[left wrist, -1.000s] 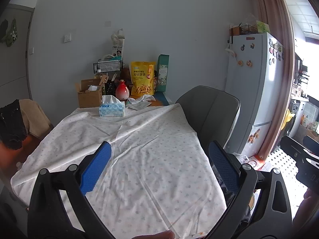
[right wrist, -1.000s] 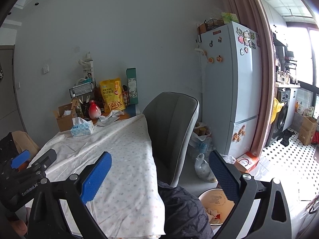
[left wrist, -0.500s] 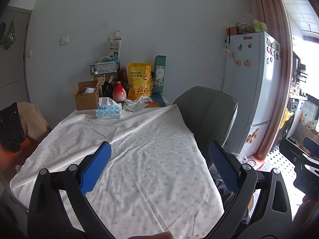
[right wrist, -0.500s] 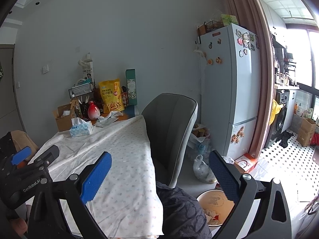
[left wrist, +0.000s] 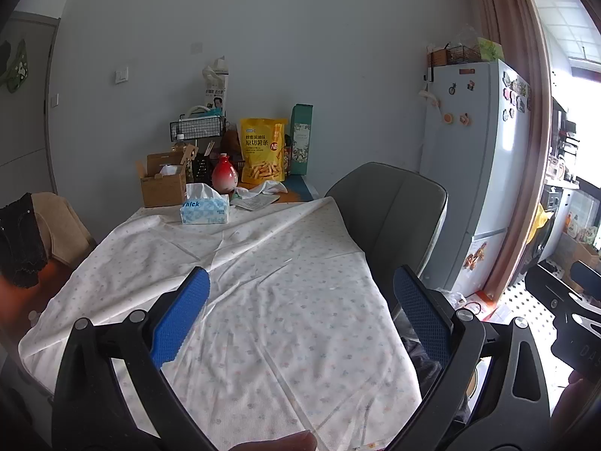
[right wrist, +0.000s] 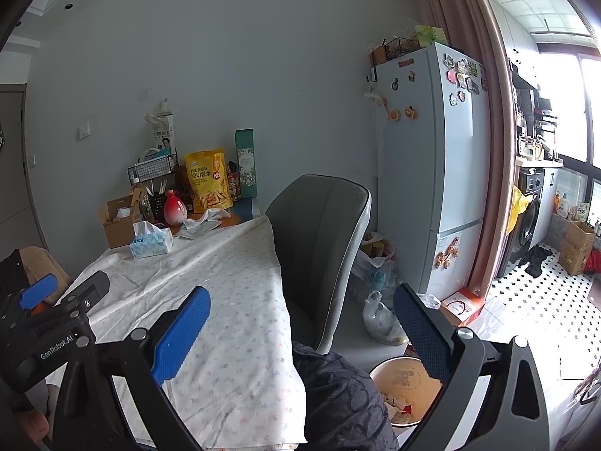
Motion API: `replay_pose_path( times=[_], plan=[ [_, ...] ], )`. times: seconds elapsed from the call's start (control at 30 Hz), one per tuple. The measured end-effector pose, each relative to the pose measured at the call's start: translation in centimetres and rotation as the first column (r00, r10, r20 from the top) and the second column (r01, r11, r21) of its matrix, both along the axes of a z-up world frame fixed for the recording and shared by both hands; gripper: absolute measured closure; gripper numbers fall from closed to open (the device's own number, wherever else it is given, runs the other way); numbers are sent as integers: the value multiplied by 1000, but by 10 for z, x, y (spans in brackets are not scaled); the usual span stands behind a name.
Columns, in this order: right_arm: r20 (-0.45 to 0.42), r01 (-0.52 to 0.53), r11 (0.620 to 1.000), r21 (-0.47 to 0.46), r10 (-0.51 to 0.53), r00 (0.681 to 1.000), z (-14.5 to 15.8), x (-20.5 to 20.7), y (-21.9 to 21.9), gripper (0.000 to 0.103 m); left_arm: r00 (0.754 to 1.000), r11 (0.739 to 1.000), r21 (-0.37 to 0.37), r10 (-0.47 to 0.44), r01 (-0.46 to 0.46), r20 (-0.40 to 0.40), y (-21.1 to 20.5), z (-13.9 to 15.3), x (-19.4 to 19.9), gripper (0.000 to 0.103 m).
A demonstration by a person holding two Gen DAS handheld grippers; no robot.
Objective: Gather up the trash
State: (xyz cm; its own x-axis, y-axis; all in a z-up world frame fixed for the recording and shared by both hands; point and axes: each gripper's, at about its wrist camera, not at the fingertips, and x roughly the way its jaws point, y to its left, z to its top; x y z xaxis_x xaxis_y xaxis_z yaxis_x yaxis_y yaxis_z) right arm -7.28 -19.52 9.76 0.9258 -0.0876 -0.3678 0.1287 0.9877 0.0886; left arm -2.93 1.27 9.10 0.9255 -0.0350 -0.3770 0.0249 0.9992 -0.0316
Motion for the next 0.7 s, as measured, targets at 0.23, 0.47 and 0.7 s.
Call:
replay_pose_path(
  times=[0.23, 0.47, 0.7],
  plan=[
    [-1, 1, 1000, 1, -1, 1000, 0, 0, -1, 7, 1000, 1000, 0, -2, 2, 1, 0, 0, 1, 6],
    [-1, 2, 1000, 1, -2, 1000, 0, 0, -1, 7, 1000, 1000, 1, -4, 4, 4, 0, 0, 1, 6],
    [-2, 1, 1000, 1, -1, 1000, 0, 1, -2, 7, 1000, 1000, 2, 0, 0, 2, -1, 1, 1, 6]
  ],
)
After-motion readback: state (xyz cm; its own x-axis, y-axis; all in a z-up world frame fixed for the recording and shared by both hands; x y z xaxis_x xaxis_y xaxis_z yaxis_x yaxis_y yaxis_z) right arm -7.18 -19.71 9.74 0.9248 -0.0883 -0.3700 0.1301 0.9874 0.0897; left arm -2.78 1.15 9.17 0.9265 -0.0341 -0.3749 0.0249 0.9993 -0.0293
